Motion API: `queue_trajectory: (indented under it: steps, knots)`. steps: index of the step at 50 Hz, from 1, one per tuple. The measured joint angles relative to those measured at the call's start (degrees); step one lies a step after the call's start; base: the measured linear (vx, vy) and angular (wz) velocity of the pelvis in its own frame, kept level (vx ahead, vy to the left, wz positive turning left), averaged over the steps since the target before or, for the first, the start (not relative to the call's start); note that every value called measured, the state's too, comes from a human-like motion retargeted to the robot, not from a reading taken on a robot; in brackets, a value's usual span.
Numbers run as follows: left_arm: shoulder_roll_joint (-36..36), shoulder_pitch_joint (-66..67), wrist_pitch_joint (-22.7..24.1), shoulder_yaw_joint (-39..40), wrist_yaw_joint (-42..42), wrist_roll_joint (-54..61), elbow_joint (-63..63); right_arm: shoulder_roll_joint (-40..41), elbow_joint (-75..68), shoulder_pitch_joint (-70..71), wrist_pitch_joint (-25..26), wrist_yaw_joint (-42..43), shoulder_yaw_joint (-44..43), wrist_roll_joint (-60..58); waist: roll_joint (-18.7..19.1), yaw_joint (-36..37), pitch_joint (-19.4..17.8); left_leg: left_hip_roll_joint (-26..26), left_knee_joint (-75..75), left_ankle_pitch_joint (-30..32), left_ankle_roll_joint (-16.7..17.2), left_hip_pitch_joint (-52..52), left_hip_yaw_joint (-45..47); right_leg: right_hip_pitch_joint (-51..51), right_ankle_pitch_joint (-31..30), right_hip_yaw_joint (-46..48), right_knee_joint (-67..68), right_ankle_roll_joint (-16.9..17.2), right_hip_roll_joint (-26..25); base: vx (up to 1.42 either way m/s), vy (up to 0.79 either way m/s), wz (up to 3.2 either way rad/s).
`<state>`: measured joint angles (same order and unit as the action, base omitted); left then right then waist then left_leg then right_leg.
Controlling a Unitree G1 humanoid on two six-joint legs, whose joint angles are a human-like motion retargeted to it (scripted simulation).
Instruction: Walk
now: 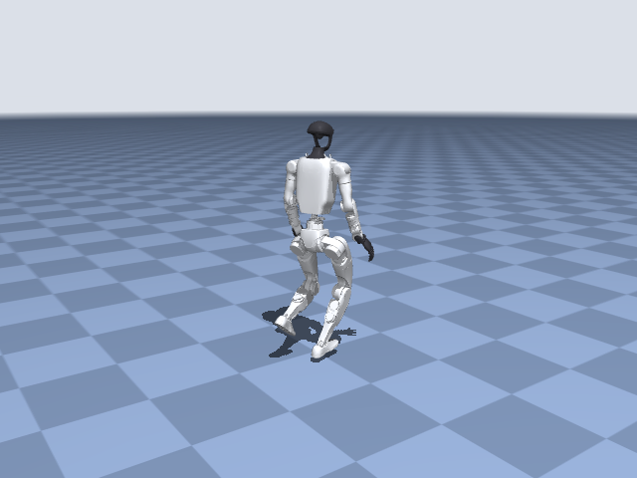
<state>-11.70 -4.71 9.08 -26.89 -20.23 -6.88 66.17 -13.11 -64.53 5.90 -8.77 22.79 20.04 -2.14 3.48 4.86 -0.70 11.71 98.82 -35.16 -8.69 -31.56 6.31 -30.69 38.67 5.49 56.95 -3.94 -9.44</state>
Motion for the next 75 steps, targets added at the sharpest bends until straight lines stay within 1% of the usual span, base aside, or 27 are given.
queue_trajectory:
  steps: [5,10,14,17,20,23,25,28,30,32,34,36,38,40,43,48,50,53,55,57,58,60,62,64,67,71,75]
  knots:
    - [-0.1,0.5,0.5,0.2,-1.1,-0.2,-1.3,0.0,1.7,2.5,-0.1,1.3,0.4,-0.6,-2.5,0.8,-0.6,-2.1,-4.7,-4.5,-2.7,-8.7,2.0,3.7,3.4,-1.6,-0.2,0.6,1.4,0.08,0.04,0.2]
    - [0.3,1.5,1.4,0.6,-1.8,-0.4,-1.3,0.2,3.3,3.2,-0.8,1.8,0.3,-0.9,-4.9,0.8,-0.9,-7.5,-21.7,-6.6,-1.3,-13.0,4.0,8.2,6.0,-3.2,-1.5,1.9,3.6,0.07,0.05,0.17]
    - [0.6,2.0,1.7,0.9,-2.0,-0.5,-0.7,0.6,3.5,3.4,-1.4,1.6,0.2,-1.5,-6.6,0.3,0.3,-13.3,-38.5,-6.2,0.6,-14.6,3.5,10.7,6.6,-3.7,-3.4,2.7,6.0,0.0,0.0,0.0]
    - [0.7,2.5,1.7,1.0,-1.8,-0.4,-0.4,1.2,3.4,3.7,-1.5,0.8,0.2,-2.1,-8.4,-0.4,1.3,-17.5,-47.2,-5.4,0.8,-14.2,2.8,12.0,7.3,-4.4,-2.7,3.3,8.3,0.0,0.0,0.0]
    - [0.9,3.1,1.6,0.9,-1.3,-0.4,0.0,2.1,3.0,3.2,-1.4,-0.3,0.5,-2.3,-10.3,-0.6,1.7,-20.3,-48.7,-3.7,0.1,-12.7,2.7,13.7,8.4,-5.3,0.3,4.0,10.4,0.0,0.0,0.0]
    - [0.9,3.3,1.5,0.3,-0.8,-0.3,0.6,2.8,1.5,1.4,-1.2,-1.6,0.6,-2.5,-13.2,-0.9,1.5,-23.9,-47.0,-2.1,-1.4,-10.1,3.5,15.9,8.5,-6.6,5.8,5.8,13.8,0.04,0.01,0.08]
    - [1.0,3.4,1.4,0.0,-0.9,-0.4,0.7,3.1,0.4,-0.2,-1.0,-2.2,0.8,-2.6,-14.9,-1.4,1.4,-26.3,-44.3,-2.3,-2.6,-9.2,4.0,16.6,6.5,-7.0,11.5,7.6,16.3,0.04,0.03,0.19]
    - [0.5,2.4,1.3,0.1,-1.0,-0.4,0.4,3.7,-1.5,-1.7,-0.9,-3.6,0.9,-2.1,-18.7,-2.2,0.5,-31.7,-48.4,-1.8,-4.6,-3.7,4.9,15.3,-4.3,-8.5,21.8,11.7,22.1,0.01,0.04,0.05]
    - [0.2,1.7,1.4,0.1,-1.5,-0.7,-0.3,3.9,-2.4,-2.6,-0.7,-4.0,1.1,-2.2,-19.9,-2.7,0.0,-33.7,-50.1,-2.3,-5.6,-0.6,4.9,12.2,-11.3,-9.2,29.2,12.7,25.2,-0.01,0.06,-0.09]
    - [-0.2,0.6,1.6,0.1,-2.2,-1.2,-1.1,3.7,-2.9,-3.1,-0.4,-3.9,1.0,-2.7,-19.8,-3.2,-0.4,-34.3,-51.8,-3.5,-6.1,2.8,4.4,8.3,-13.7,-9.6,34.9,11.6,27.3,0.0,0.06,-0.26]
    - [-0.6,-0.7,1.6,0.0,-3.0,-1.5,-1.9,3.2,-3.2,-3.6,-0.2,-3.6,0.8,-3.3,-19.1,-3.8,-0.8,-34.1,-53.5,-4.9,-6.2,6.5,3.7,4.1,-12.3,-9.5,38.3,9.5,28.7,0.01,0.06,-0.34]
    - [-0.9,-2.1,1.3,0.2,-3.8,-1.6,-2.6,2.6,-3.1,-4.1,-0.1,-3.1,0.4,-3.7,-17.8,-4.5,-1.2,-33.5,-55.0,-6.4,-6.0,10.1,3.0,-0.1,-8.9,-9.0,39.1,7.3,29.0,0.01,0.04,-0.35]
    - [-1.2,-3.4,1.1,0.5,-4.5,-1.6,-3.4,2.0,-2.8,-4.5,0.0,-2.6,-0.1,-3.8,-16.2,-5.2,-1.5,-32.5,-56.1,-7.8,-5.5,13.3,2.4,-3.9,-5.2,-7.9,36.8,5.7,28.4,0.01,0.02,-0.27]
    - [-1.3,-4.8,0.8,1.0,-5.3,-1.4,-4.1,1.4,-2.5,-4.8,0.1,-2.1,-0.6,-3.7,-14.8,-5.9,-1.8,-31.8,-57.7,-8.7,-5.1,16.2,1.8,-7.5,-2.0,-6.7,31.6,5.0,27.3,0.0,0.0,0.0]
    - [-1.5,-6.5,0.8,1.5,-6.0,-1.1,-4.7,0.7,-2.0,-5.1,0.2,-1.7,-1.5,-3.2,-13.2,-6.8,-1.6,-31.0,-60.4,-9.3,-4.8,19.5,0.6,-11.7,-0.1,-5.9,19.9,6.2,24.4,0.0,0.0,0.0]
    - [-1.5,-8.1,1.4,1.4,-6.0,-1.1,-4.8,0.1,-1.4,-5.7,0.3,-1.6,-2.6,-1.9,-10.2,-6.1,0.5,-28.2,-62.8,-10.2,-4.3,21.9,-0.2,-15.6,-1.6,-7.8,-1.8,9.8,15.9,0.0,0.0,0.0]
    - [-1.4,-8.3,1.5,1.2,-5.9,-1.3,-4.5,0.0,-1.4,-6.0,0.1,-1.7,-2.6,-1.6,-9.7,-5.8,1.2,-27.6,-61.4,-11.1,-4.2,22.4,-0.5,-15.7,-2.8,-8.3,-4.3,10.2,14.4,0.0,0.0,0.0]
    - [-1.0,-7.3,1.5,1.1,-5.3,-1.7,-3.8,0.2,-1.9,-6.4,-0.1,-1.9,-2.2,-1.2,-8.7,-5.6,0.9,-25.9,-53.9,-12.9,-3.0,23.2,-1.0,-13.9,-4.3,-7.9,-0.9,9.4,12.6,-0.01,-0.04,-0.02]
    - [-0.6,-5.7,1.4,0.9,-4.9,-1.9,-2.9,0.3,-2.3,-6.3,-0.4,-1.6,-1.8,-1.0,-6.8,-5.2,0.5,-22.5,-45.5,-13.6,-1.4,22.7,-1.1,-11.9,-5.1,-6.3,1.8,7.9,10.2,0.0,-0.06,-0.14]
    - [-0.3,-3.9,1.3,0.7,-4.5,-2.1,-1.9,0.4,-2.4,-5.8,-0.7,-1.2,-1.5,-0.6,-3.5,-4.4,0.2,-16.8,-34.6,-12.1,0.8,21.4,-1.1,-9.5,-5.3,-3.8,3.4,5.8,6.2,0.01,-0.06,-0.22]
    - [-0.2,-2.9,1.2,0.5,-4.3,-2.2,-1.5,0.5,-2.1,-5.7,-0.8,-0.9,-1.3,-0.5,-2.8,-4.0,0.0,-14.7,-29.3,-9.7,1.8,20.7,-0.7,-8.8,-4.7,-3.3,4.9,4.8,5.0,0.0,-0.07,-0.15]
    - [-0.1,-1.6,0.8,0.4,-3.7,-2.7,-0.9,0.2,-1.3,-4.7,-0.8,-0.4,-1.1,-0.2,0.2,-3.1,-0.1,-8.0,-17.7,-2.9,3.7,16.5,-1.1,-6.1,-4.1,-1.0,3.4,2.3,1.1,-0.03,-0.09,-0.05]
    - [0.1,-0.8,0.2,0.1,-3.2,-3.5,-0.7,-0.2,-0.1,-3.6,-0.8,0.4,-0.9,-0.5,1.1,-2.0,-0.2,-3.7,-8.8,2.2,3.4,11.6,-1.3,-4.0,-2.8,-0.3,2.6,0.6,-0.7,-0.04,-0.09,0.06]
    - [0.0,-0.3,-0.3,-0.1,-2.8,-4.0,-0.7,-0.5,1.0,-2.3,-0.7,1.2,-0.6,-0.9,0.8,-1.0,-0.4,-1.2,-2.8,3.7,1.9,6.5,-1.2,-1.9,-1.2,-0.6,1.9,-0.4,-1.3,-0.03,-0.08,0.12]
    - [-0.4,0.1,-0.4,0.0,-2.6,-4.3,-1.1,-0.6,2.4,-0.2,-0.6,2.0,-0.3,-1.6,-0.7,0.1,-0.7,-0.5,0.4,1.5,-0.9,-0.8,-0.7,1.4,0.9,-1.6,0.7,-0.6,-1.0,-0.02,-0.03,0.11]
    - [-0.7,0.8,0.2,0.5,-2.8,-4.0,-1.7,-0.4,4.2,1.9,-0.8,2.5,-0.2,-2.1,-3.3,0.9,-1.1,-3.7,-6.1,-3.6,-2.7,-8.6,1.4,5.7,3.9,-3.2,-0.1,0.7,0.7,-0.01,0.0,0.18]
    - [-0.5,1.2,0.9,1.1,-3.1,-3.8,-1.2,-0.1,5.4,2.7,-1.3,2.7,-0.3,-2.4,-5.7,0.8,-1.1,-9.3,-21.7,-5.7,-1.6,-12.9,3.4,10.1,6.2,-4.6,-1.1,2.2,3.3,0.0,0.02,0.2]
